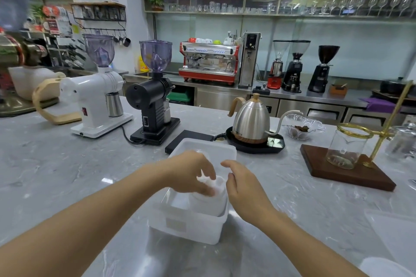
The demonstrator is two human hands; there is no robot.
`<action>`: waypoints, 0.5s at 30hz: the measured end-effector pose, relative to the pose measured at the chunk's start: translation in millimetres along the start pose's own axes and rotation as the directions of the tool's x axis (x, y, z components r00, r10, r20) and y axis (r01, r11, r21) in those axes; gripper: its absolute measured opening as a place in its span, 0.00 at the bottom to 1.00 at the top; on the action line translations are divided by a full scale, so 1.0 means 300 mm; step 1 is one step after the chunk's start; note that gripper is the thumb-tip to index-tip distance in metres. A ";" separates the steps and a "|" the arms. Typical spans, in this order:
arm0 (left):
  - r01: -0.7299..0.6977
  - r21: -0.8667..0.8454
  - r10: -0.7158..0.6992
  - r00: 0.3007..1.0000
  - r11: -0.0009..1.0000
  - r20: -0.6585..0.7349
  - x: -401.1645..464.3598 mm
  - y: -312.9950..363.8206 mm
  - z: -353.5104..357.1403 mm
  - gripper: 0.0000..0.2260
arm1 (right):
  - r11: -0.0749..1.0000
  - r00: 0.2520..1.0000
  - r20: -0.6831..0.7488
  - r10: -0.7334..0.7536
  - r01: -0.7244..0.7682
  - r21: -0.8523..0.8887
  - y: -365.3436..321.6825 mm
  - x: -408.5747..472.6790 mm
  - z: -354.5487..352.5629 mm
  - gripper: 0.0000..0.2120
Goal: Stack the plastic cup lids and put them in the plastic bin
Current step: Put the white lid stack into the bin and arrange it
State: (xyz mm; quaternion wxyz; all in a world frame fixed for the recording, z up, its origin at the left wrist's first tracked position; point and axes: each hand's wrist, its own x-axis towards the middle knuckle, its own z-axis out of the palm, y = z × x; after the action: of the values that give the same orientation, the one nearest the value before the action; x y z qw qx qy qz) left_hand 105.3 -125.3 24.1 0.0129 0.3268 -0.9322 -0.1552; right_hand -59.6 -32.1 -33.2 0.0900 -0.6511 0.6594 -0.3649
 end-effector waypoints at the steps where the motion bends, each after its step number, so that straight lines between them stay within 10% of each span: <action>1: 0.012 0.025 -0.013 0.998 1.000 0.054 -0.013 0.005 -0.002 0.23 | 1.000 1.000 -0.013 0.010 -0.009 0.013 0.005 0.001 0.003 0.19; 15: -0.046 0.127 0.065 0.987 0.991 -0.149 0.026 -0.021 0.101 0.23 | 0.933 0.968 0.099 0.232 -0.250 0.260 -0.011 -0.010 0.017 0.29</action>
State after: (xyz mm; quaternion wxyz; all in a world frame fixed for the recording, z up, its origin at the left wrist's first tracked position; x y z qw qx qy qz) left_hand 99.2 -126.3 -7.3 0.0686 0.3117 -0.9450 -0.0715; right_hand -53.5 -30.7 -35.8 0.2441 -0.5588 0.6749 -0.4155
